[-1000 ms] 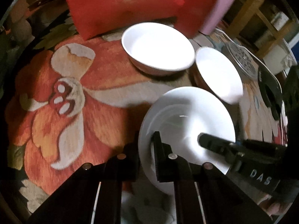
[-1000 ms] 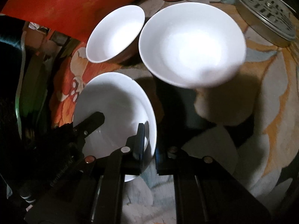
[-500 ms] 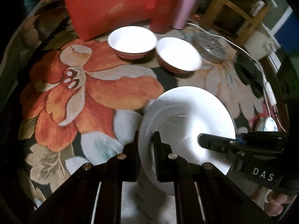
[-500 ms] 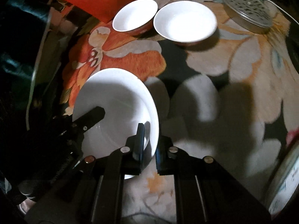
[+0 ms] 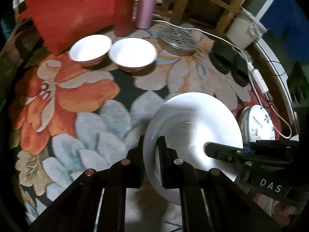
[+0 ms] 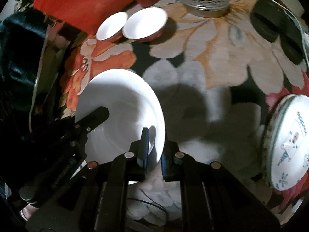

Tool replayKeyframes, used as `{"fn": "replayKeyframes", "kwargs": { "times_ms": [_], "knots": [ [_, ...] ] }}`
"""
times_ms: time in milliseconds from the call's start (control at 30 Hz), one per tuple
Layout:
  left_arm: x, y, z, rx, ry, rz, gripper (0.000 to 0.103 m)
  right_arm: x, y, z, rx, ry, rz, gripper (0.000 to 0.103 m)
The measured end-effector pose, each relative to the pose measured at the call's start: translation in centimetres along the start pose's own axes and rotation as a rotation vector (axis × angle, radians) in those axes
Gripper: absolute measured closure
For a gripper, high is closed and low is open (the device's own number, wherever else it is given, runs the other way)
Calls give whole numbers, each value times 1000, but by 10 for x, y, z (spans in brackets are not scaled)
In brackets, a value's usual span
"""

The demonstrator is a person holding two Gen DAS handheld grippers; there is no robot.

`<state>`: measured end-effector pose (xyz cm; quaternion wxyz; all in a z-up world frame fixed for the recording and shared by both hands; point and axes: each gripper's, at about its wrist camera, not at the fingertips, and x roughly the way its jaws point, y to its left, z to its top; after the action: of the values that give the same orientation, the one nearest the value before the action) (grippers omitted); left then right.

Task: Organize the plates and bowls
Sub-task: 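Lift the white bowl and carry it over the bear-print plate stack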

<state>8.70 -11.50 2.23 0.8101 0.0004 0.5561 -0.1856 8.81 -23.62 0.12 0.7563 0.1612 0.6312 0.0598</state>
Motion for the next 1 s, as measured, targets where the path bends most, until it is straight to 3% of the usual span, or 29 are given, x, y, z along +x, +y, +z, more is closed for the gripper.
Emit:
{"fn": "replayKeyframes", "kwargs": {
  "times_ms": [700,1000],
  "knots": [
    [45,-168,8,220,56,-174,92,-70,-147,-46,234,-56,-122,91],
    [73,-224,3,275,102,-206,92,-80,-198,-60,327,-59,-159,92]
  ]
}}
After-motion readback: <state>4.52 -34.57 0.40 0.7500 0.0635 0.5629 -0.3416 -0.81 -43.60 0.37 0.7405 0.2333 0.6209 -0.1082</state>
